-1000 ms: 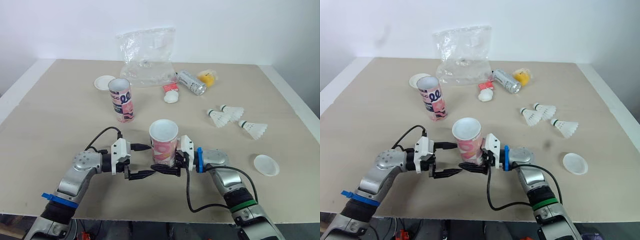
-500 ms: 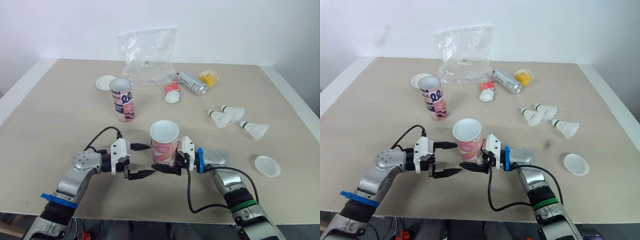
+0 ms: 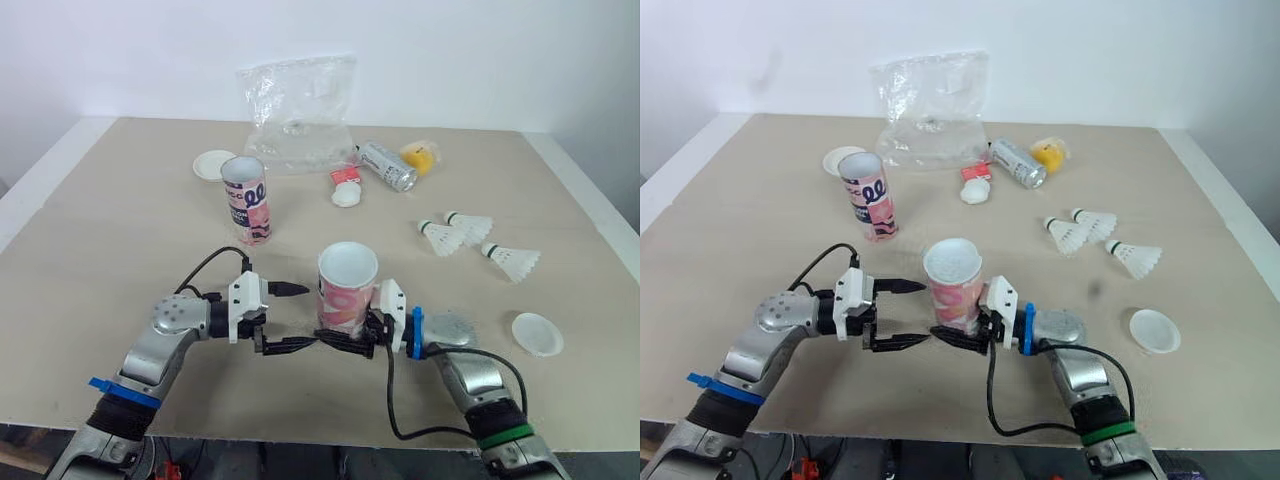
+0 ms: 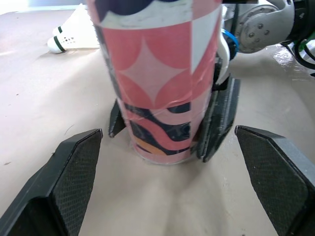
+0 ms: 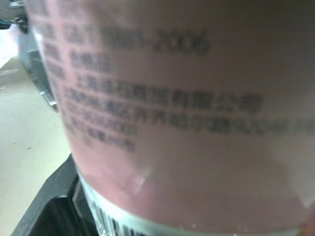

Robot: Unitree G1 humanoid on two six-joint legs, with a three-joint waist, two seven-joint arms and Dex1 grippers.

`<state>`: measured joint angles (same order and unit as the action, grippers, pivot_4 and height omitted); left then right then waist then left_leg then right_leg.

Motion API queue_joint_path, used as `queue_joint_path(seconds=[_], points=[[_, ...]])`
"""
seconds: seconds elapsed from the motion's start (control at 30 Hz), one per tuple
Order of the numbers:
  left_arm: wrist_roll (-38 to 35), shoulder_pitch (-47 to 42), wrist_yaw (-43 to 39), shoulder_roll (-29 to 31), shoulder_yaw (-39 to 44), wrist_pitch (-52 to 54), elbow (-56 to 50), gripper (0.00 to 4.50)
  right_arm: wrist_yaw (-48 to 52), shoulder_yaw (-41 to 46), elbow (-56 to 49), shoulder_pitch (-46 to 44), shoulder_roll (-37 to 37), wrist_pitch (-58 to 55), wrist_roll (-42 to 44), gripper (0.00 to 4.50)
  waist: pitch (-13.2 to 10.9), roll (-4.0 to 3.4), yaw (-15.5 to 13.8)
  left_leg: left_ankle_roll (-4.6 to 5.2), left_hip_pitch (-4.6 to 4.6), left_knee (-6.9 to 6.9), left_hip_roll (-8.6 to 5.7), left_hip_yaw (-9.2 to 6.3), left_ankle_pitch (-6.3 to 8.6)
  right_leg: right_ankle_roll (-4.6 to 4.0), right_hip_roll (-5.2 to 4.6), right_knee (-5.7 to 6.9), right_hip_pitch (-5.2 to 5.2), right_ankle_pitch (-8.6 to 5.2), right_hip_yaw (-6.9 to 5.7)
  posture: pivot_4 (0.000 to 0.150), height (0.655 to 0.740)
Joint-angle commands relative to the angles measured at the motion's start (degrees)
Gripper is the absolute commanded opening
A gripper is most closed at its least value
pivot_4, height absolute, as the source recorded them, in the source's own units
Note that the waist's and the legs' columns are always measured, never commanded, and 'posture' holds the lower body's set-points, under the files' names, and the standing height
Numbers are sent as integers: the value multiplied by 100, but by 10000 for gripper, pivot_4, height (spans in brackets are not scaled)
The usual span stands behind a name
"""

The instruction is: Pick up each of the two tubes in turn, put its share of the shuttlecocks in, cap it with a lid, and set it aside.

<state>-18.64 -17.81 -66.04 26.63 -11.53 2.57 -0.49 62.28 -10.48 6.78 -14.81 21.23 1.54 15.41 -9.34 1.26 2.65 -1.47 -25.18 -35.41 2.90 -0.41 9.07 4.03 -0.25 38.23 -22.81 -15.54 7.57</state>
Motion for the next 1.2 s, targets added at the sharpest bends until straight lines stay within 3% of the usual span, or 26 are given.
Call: queue_joint_path(seconds=[0.03,0.37,0.73,0.97,1.2], points=[[-2,-134,-86,-51,-32,-108,27,45000,-141,135,-127,211,134,-112,17,39728,0,0,-1,0,0,-1,0,-1,0,0,0,0,1,0,0,1500,7400],[44,-305,-187,-184,-78,-234,214,45000,-817,744,-993,404,170,-535,489,39728,-1,0,-3,0,-2,-8,-2,0,0,-12,-2,-1,3,-4,2,1500,7400],[-183,-281,-324,-255,-282,215,-275,45000,-2874,3112,-2723,1194,189,-1690,1934,39728,-1,-2,-4,0,-14,1,-8,-10,0,10,-2,-1,-1,-8,3,1500,7400],[-152,-174,-125,-401,-353,343,-552,45000,-3800,4735,-1659,1691,418,-1188,1609,39728,0,-7,-2,1,-12,-2,-11,-7,0,-6,-7,-2,1,-14,5,1500,7400],[-150,-80,29,-448,-398,445,-784,45000,-3749,5095,-188,1614,952,-826,1281,39728,3,-25,34,2,1,-2,-13,6,-1,-11,-11,-2,1,-11,15,1500,7400]])
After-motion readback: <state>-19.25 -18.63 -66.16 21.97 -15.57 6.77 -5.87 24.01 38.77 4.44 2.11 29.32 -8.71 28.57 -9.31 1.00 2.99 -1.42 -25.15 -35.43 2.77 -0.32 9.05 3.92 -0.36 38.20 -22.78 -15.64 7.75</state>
